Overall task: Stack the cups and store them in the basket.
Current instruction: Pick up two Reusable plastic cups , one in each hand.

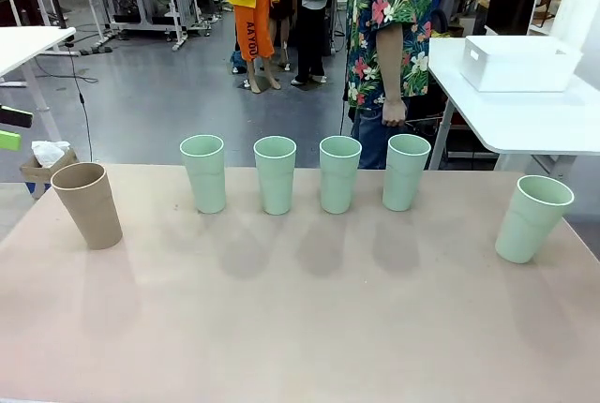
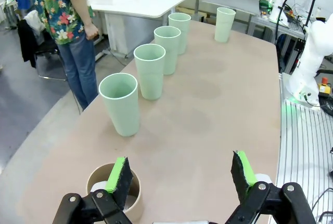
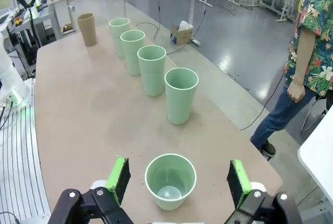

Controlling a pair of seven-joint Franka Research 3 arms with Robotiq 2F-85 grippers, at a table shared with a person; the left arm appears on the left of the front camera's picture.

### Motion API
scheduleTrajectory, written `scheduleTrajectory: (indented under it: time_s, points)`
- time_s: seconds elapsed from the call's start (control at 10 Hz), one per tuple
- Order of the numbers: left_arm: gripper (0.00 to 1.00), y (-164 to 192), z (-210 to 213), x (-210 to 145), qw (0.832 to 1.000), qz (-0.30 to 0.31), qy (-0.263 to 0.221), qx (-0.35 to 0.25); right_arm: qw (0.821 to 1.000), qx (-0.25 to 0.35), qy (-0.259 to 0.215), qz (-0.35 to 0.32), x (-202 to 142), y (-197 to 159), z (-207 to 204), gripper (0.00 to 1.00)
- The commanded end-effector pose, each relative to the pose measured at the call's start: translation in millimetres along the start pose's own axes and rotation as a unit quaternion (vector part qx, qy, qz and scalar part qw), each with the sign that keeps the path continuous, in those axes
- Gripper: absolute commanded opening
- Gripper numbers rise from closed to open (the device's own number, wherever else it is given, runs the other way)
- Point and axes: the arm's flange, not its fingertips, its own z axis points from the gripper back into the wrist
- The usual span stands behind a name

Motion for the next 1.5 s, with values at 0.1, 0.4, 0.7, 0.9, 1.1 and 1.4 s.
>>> scheduleTrajectory:
  time_s: [0.1,0.4,0.7,0.9,1.1,1.4]
  points:
    - [1.0,0.2,1.4,1.5,1.0,-0.004,-0.003,-0.003,1.0,-0.001,-0.014,0.012,1.5,-3.5,-1.2,1.0]
    - [1.0,0.2,1.4,1.5,1.0,-0.004,-0.003,-0.003,1.0,-0.001,-0.014,0.012,1.5,-3.5,-1.2,1.0]
    - [1.0,0.2,1.4,1.5,1.0,-0.004,-0.003,-0.003,1.0,-0.001,-0.014,0.012,1.5,-3.5,-1.2,1.0]
    - [1.0,0.2,1.4,1.5,1.0,-0.004,-0.003,-0.003,1.0,-0.001,-0.014,0.012,1.5,-3.5,-1.2,1.0]
    - [1.0,0.2,1.4,1.5,1.0,-0.004,-0.003,-0.003,1.0,-0.001,-0.014,0.012,1.5,-3.5,-1.2,1.0]
    - [1.0,0.2,1.4,1.5,1.0,-0.004,-0.003,-0.003,1.0,-0.001,-0.014,0.012,1.5,-3.5,-1.2,1.0]
